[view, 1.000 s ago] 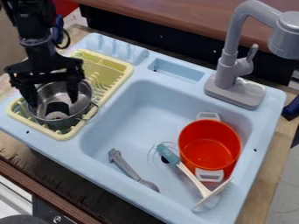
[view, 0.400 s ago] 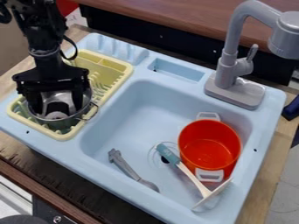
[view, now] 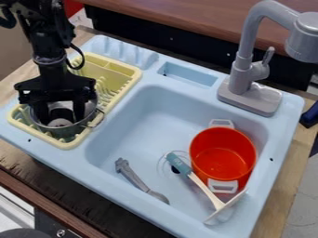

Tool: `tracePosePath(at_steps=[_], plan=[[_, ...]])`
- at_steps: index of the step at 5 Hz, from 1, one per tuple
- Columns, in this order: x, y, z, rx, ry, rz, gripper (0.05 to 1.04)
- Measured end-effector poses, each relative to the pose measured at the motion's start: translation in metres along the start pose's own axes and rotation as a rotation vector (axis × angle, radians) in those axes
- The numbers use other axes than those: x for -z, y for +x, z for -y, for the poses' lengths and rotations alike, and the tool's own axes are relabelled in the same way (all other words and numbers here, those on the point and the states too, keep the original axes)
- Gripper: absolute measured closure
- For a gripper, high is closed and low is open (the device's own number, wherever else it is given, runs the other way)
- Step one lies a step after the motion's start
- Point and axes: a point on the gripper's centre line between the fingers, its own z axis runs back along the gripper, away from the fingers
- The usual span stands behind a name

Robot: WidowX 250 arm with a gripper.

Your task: Move the black object to the top of the sink

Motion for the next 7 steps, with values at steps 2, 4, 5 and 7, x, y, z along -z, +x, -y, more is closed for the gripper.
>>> tracePosePath(at_steps=[2, 4, 5, 7], plan=[[-0.01, 0.004, 0.0, 0.004, -0.011, -0.036, 0.661], [-0.031, 0.022, 0.006, -0.045, -0.009, -0.015, 0.665], [-0.052, 0.02, 0.026, -0.041, -0.069, 0.017, 0.665], [-0.062, 0.0, 0.089, 0.093, -0.135, 0.028, 0.665]])
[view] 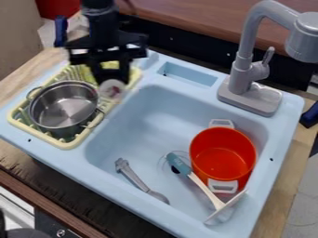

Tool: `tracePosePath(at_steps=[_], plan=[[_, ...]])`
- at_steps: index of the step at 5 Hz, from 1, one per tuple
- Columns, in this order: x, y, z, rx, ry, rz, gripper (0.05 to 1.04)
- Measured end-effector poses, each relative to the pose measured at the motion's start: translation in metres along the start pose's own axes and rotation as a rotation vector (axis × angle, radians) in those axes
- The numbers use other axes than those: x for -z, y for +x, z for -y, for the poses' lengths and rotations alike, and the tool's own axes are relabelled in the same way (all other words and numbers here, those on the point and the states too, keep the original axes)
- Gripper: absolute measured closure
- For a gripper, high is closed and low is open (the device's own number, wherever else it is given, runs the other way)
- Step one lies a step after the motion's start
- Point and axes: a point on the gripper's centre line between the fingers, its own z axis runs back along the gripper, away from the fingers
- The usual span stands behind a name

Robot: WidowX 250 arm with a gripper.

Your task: Move the black object to the top of the sink

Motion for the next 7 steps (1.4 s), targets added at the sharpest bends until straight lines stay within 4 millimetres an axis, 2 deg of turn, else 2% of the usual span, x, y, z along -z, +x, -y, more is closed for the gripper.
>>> tracePosePath(at_steps=[1, 2, 4, 5, 7], plan=[[-0.001, -0.003, 0.026, 0.052, -0.032, 0.046, 0.665], [0.003, 0.001, 0.041, 0.065, -0.024, 0.073, 0.665], [0.018, 0.042, 0.063, 0.024, -0.027, 0.192, 0.665], [0.02, 0.053, 0.069, 0.059, -0.061, 0.292, 0.665], [0.029, 0.053, 0.073, 0.117, -0.089, 0.39, 0.665]])
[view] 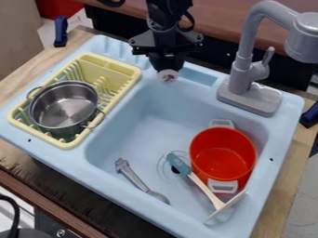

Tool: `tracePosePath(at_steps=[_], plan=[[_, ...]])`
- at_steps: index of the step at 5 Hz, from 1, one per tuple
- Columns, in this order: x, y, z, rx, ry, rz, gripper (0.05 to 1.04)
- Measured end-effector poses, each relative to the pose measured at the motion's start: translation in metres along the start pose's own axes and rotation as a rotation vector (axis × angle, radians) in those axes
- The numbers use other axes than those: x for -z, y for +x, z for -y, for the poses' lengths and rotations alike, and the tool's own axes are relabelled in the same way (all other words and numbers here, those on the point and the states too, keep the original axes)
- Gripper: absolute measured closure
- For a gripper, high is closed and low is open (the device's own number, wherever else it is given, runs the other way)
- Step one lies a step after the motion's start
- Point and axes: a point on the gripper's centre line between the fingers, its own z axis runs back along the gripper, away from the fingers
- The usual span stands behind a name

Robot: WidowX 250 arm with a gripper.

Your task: Move the black object to the top of the sink

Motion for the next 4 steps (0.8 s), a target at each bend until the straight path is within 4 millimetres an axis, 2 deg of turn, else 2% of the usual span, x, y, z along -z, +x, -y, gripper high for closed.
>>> tracePosePath(at_steps=[2, 3, 4], plan=[[0.001, 0.002, 0.011, 0.036, -0.038, 0.059, 0.665], [0.002, 0.005, 0.016, 0.04, -0.035, 0.062, 0.602], [0.005, -0.003, 0.014, 0.015, -0.042, 0.037, 0.296]])
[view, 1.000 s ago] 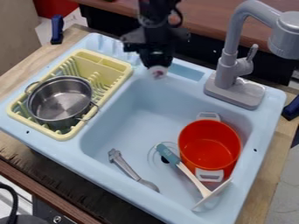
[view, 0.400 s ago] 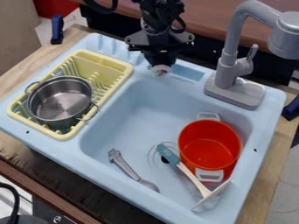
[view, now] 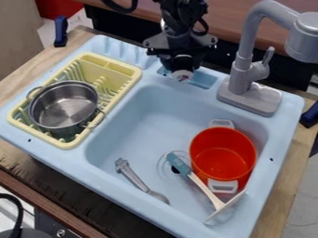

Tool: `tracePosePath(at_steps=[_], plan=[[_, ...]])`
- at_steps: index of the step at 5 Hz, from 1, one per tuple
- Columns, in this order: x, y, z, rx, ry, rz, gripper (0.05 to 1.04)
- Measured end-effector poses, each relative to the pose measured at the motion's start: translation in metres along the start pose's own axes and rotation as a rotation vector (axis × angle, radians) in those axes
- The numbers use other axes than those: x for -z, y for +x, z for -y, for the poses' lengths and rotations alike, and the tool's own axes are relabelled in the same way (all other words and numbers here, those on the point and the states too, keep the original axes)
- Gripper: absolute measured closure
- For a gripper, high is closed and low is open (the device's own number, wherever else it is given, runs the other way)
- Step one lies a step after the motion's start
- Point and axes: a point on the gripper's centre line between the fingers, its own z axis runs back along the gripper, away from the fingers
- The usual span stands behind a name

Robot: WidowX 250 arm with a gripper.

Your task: Move the black object to the top of the sink

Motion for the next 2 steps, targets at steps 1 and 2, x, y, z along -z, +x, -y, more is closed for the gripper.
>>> tracePosePath(at_steps=[1, 2], plan=[[-0.0087, 0.0007, -0.0045, -0.043, -0.027, 0.007, 0.089], [-0.0111, -0.0027, -0.0079, -0.054, -0.017, 0.008, 0.085]])
